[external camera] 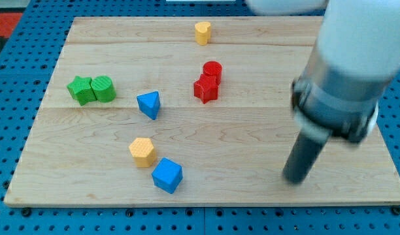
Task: Slide the yellow hexagon up a bit
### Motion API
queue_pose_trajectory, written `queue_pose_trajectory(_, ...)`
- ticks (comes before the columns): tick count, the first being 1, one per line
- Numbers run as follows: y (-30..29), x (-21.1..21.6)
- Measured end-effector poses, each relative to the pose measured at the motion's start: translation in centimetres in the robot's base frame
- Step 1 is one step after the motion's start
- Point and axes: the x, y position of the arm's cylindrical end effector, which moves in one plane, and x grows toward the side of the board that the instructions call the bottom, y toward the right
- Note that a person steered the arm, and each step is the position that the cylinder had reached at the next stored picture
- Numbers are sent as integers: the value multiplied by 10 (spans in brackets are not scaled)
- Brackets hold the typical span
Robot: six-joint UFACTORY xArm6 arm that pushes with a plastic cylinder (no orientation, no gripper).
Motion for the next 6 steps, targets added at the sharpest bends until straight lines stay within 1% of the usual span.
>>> queue_pose_trajectory(1,-46,5)
queue_pose_trajectory(2,-179,3)
queue_pose_trajectory(3,-264,-16)
queue_pose_trajectory(4,-234,-54)
queue_pose_trajectory(5,-170,-89)
queue_pose_trajectory(6,-161,-95)
